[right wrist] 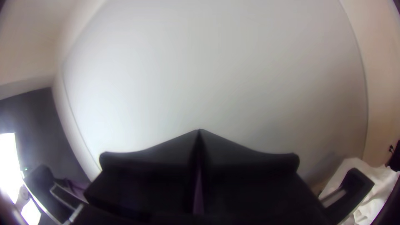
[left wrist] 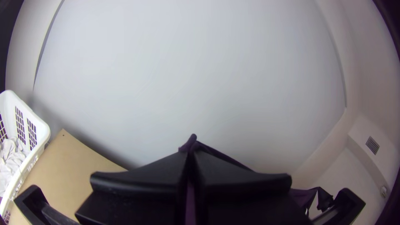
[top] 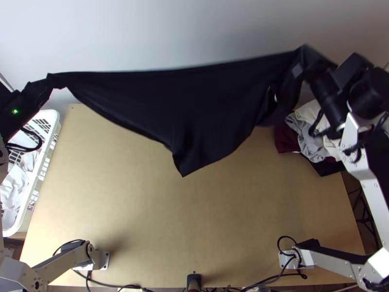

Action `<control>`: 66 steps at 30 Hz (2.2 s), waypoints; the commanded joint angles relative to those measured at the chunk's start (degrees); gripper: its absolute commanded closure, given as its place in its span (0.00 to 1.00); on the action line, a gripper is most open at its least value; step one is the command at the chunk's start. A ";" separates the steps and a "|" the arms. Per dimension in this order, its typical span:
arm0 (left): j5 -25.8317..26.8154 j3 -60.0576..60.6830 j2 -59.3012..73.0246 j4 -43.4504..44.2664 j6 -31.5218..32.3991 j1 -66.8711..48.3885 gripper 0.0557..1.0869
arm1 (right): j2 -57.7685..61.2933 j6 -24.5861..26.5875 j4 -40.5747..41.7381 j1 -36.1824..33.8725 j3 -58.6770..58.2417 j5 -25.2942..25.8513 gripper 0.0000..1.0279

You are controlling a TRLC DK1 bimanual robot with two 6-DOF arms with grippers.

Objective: Fold the t-shirt

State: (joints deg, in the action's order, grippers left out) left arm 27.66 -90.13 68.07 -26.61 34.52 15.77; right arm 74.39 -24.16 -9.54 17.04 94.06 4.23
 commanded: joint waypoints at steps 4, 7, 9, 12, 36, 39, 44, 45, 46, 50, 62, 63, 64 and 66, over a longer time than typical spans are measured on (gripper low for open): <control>-0.77 -0.31 2.15 2.09 -6.57 -5.05 0.96 | 8.49 3.33 8.93 -0.60 10.97 7.81 0.97; -0.68 1.80 0.13 2.97 -6.22 -6.80 0.96 | 9.28 5.71 9.01 2.03 12.20 7.81 0.97; -0.68 3.29 -0.75 4.73 -4.82 -7.16 0.96 | 9.28 6.23 8.93 3.18 12.29 7.90 0.97; -0.68 4.52 -0.92 4.81 -4.02 -7.86 0.97 | 9.11 6.32 8.22 3.62 12.20 8.08 0.97; -7.18 2.41 12.26 9.56 -1.92 -2.50 0.97 | -0.83 6.58 -3.29 8.19 -0.19 7.28 0.97; -7.27 2.68 13.31 10.00 -1.92 -2.41 0.97 | -7.15 7.29 -8.30 12.76 -4.94 4.56 0.97; -7.27 2.76 13.49 10.35 -1.83 -3.03 0.97 | -14.10 8.96 -21.05 20.76 -14.34 -2.21 0.97; -7.18 2.76 13.40 10.44 -1.83 -3.29 0.97 | -14.98 9.92 -23.77 22.34 -16.54 -3.35 0.97; -7.18 2.76 13.23 10.53 -1.83 -3.55 0.97 | -15.77 10.45 -25.53 23.57 -19.18 -3.70 0.92; -7.27 2.85 13.05 10.70 -2.00 -4.26 0.97 | -18.23 10.89 -30.01 24.97 -30.43 -9.41 0.17; -7.27 3.12 12.26 10.88 -3.67 -4.26 0.97 | -20.86 11.95 -25.88 24.97 -46.16 -12.14 0.05; -7.36 3.03 12.26 10.88 -3.67 -4.43 0.97 | -21.04 11.24 -25.09 25.33 -48.18 -13.28 0.05; -7.53 3.03 12.26 10.97 -3.67 -4.78 0.97 | -21.39 11.16 -24.12 25.94 -50.29 -13.72 0.05; -8.50 3.12 12.35 11.05 -3.67 -5.49 0.97 | -21.66 11.24 -22.72 27.35 -53.90 -13.99 0.05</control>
State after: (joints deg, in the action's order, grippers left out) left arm 20.29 -86.96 80.40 -15.77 31.22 11.44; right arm 54.39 -12.16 -34.87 41.80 50.89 -7.18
